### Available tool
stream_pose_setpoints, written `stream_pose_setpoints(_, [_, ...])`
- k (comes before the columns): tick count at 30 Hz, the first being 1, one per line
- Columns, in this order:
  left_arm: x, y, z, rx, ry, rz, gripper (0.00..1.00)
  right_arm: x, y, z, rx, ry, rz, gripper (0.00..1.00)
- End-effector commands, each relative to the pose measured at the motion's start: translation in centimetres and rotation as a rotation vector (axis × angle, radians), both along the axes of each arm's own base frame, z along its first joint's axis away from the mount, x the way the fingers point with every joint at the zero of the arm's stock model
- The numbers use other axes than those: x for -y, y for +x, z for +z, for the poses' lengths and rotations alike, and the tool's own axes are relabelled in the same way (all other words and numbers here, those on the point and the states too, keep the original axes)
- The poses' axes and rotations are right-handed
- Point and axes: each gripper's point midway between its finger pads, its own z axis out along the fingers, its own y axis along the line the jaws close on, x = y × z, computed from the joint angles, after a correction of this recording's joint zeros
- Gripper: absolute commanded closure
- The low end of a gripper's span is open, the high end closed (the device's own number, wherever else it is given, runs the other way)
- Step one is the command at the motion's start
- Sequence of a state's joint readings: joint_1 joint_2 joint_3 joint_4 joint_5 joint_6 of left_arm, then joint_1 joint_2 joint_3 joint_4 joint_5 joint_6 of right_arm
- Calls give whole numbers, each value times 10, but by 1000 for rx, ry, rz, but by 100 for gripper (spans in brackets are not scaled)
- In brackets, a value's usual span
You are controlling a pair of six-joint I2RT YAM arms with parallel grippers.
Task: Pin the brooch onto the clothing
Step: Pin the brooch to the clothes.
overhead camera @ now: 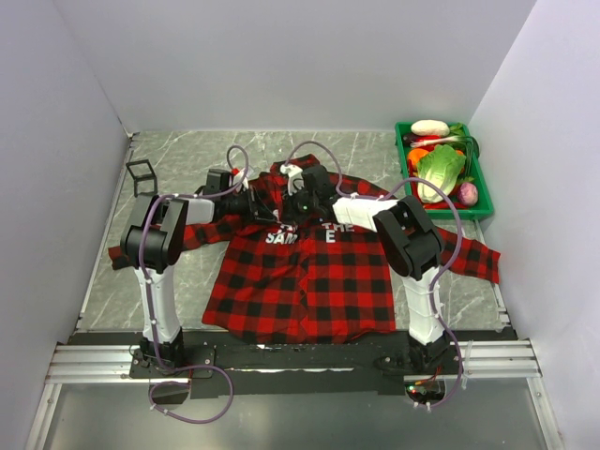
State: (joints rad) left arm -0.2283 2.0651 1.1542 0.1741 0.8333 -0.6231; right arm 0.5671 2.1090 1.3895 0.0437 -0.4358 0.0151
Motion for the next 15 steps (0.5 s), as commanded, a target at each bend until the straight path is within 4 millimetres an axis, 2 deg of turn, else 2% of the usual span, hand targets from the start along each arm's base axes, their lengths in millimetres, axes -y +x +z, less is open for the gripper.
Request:
stream_pose_setpoints(1, [4,8,40,102,-71,-16,99,8,6,33,37,56,-34,73])
stream_pose_setpoints(8, [4,7,42,109,-78,-20,99,14,5,51,47,117,-32,60])
stream_pose_setpoints(11, [4,8,43,112,-75,-22,99,16,6,64,56,159,-47,59])
stream_pose_setpoints(15, [4,8,42,115,-68,-22,99,24,16,71,35,204,-87,60])
